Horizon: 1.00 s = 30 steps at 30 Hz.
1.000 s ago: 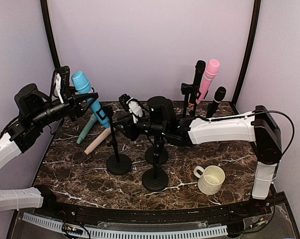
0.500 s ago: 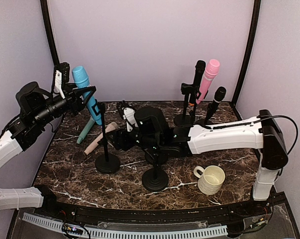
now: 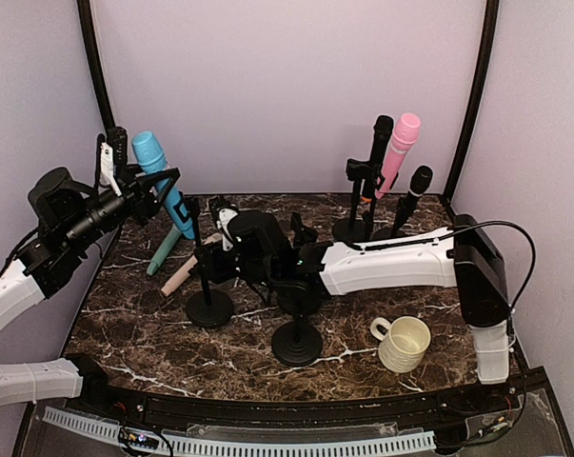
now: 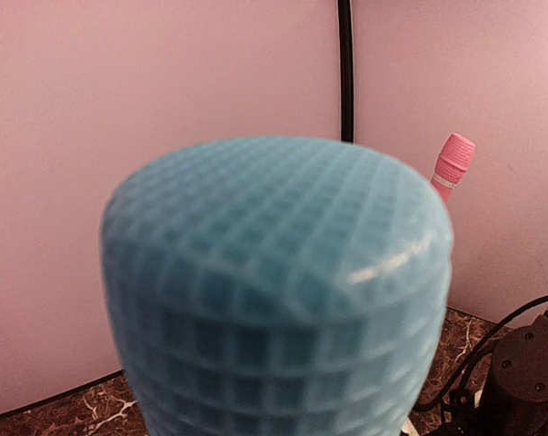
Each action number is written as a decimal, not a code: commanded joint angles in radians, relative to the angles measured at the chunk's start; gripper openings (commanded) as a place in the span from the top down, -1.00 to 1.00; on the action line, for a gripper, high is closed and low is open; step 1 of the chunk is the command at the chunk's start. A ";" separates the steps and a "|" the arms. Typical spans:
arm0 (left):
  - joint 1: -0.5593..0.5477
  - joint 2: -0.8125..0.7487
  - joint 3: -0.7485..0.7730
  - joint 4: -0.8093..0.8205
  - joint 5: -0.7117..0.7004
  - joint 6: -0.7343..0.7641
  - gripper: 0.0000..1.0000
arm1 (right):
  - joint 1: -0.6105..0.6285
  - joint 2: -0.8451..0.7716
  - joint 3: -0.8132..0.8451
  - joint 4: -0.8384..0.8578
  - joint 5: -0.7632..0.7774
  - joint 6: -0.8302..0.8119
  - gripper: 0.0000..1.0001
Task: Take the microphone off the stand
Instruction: Unscrew the knob on the stand of the microphone stand.
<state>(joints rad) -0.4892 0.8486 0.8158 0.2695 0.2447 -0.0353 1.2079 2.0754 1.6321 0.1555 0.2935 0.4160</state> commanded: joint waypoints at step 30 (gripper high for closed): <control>-0.003 -0.069 -0.020 0.156 0.219 0.006 0.67 | -0.193 -0.037 -0.124 0.294 -0.523 -0.406 1.00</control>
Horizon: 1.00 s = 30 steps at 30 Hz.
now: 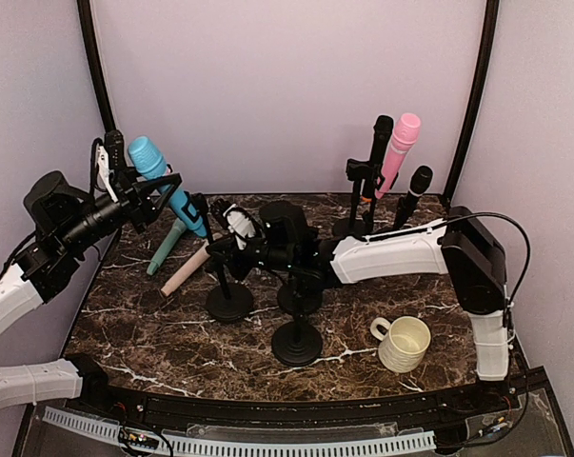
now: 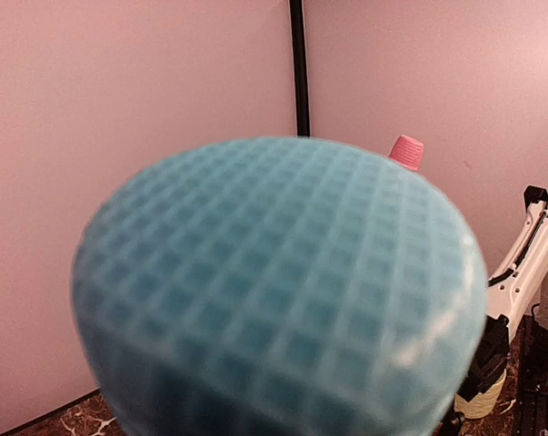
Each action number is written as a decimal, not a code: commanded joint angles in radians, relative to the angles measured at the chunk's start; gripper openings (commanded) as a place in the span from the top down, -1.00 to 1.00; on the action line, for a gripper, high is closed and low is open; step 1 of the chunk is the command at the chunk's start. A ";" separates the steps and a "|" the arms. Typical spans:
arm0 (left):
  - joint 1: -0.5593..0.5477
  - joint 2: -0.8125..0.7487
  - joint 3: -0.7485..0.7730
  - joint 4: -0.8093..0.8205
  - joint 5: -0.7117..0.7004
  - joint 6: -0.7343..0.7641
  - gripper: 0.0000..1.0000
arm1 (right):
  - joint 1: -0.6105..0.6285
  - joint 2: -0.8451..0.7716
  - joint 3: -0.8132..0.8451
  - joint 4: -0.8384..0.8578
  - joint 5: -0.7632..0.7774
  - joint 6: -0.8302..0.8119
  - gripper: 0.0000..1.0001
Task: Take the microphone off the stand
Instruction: Unscrew the knob on the stand of the microphone stand.
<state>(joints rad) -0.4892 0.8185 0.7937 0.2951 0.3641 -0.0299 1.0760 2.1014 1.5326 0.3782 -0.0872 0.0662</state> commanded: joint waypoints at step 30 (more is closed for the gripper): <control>-0.108 -0.039 -0.073 0.070 -0.037 0.153 0.80 | -0.085 -0.294 -0.118 -0.085 -0.162 -0.021 -0.51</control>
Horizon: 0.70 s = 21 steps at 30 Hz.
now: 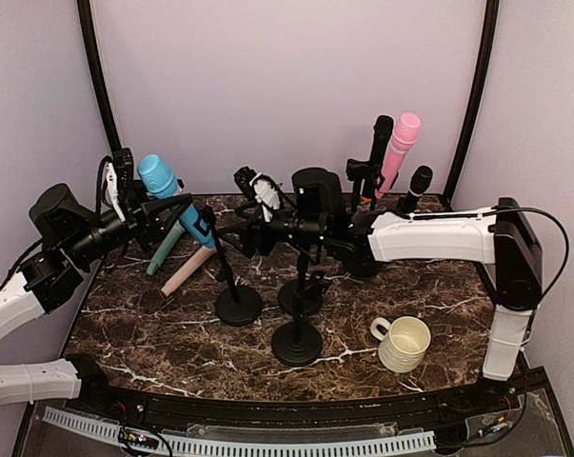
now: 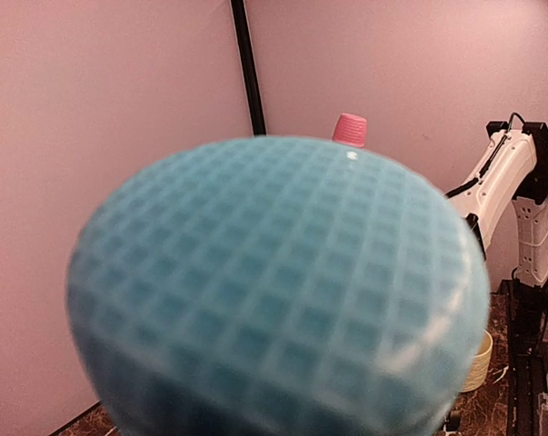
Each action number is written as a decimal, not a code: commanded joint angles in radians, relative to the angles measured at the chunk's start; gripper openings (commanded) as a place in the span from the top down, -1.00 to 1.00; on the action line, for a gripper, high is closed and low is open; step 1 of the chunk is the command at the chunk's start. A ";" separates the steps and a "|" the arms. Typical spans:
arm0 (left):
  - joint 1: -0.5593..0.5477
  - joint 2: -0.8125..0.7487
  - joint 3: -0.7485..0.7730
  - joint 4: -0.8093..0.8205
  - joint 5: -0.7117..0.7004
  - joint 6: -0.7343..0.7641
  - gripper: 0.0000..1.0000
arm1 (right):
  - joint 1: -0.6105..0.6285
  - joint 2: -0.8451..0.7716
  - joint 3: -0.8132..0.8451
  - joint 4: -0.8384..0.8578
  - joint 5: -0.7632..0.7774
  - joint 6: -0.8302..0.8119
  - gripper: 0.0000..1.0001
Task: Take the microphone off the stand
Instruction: Unscrew the knob on the stand of the microphone stand.
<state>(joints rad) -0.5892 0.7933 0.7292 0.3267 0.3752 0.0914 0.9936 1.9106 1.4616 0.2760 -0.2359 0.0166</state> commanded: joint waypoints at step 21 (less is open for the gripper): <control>-0.021 -0.023 -0.007 0.041 -0.086 0.006 0.79 | 0.259 -0.207 -0.089 -0.226 0.451 0.653 -0.45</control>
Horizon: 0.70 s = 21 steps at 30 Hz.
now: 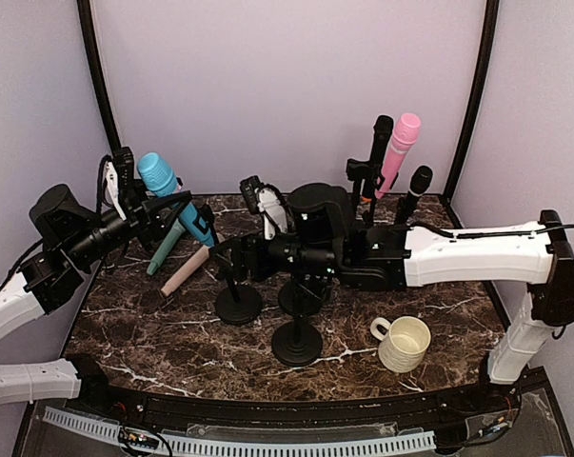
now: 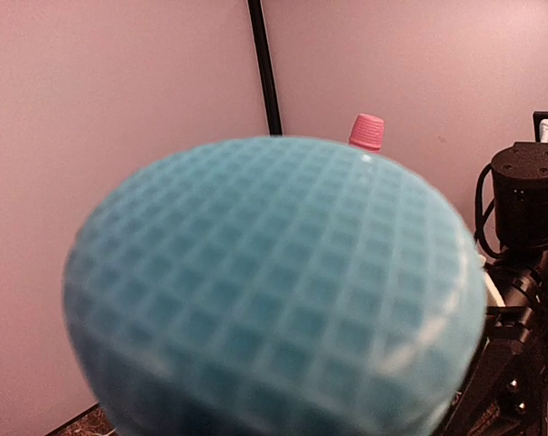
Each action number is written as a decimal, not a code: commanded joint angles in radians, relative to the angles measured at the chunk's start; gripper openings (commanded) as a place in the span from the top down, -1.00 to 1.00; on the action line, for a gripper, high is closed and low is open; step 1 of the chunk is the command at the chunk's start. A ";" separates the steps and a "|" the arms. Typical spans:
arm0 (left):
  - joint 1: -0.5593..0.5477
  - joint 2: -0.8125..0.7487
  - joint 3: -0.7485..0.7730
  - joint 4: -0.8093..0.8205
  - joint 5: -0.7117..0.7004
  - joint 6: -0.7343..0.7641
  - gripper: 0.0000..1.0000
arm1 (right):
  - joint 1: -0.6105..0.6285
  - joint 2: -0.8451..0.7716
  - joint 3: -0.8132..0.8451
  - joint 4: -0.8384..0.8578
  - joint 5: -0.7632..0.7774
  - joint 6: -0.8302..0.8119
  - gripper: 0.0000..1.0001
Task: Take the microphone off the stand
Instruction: Unscrew the knob on the stand of the microphone stand.
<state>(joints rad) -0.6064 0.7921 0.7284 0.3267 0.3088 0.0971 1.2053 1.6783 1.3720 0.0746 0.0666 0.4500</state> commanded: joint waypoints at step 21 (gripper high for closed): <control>-0.012 -0.030 -0.009 0.043 -0.022 -0.003 0.79 | 0.065 0.403 0.365 -0.281 0.467 0.481 -0.15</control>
<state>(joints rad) -0.6147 0.7845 0.7246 0.3241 0.2962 0.0963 1.2778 2.0327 1.6482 -0.1726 0.4530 0.9020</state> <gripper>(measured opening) 0.390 0.590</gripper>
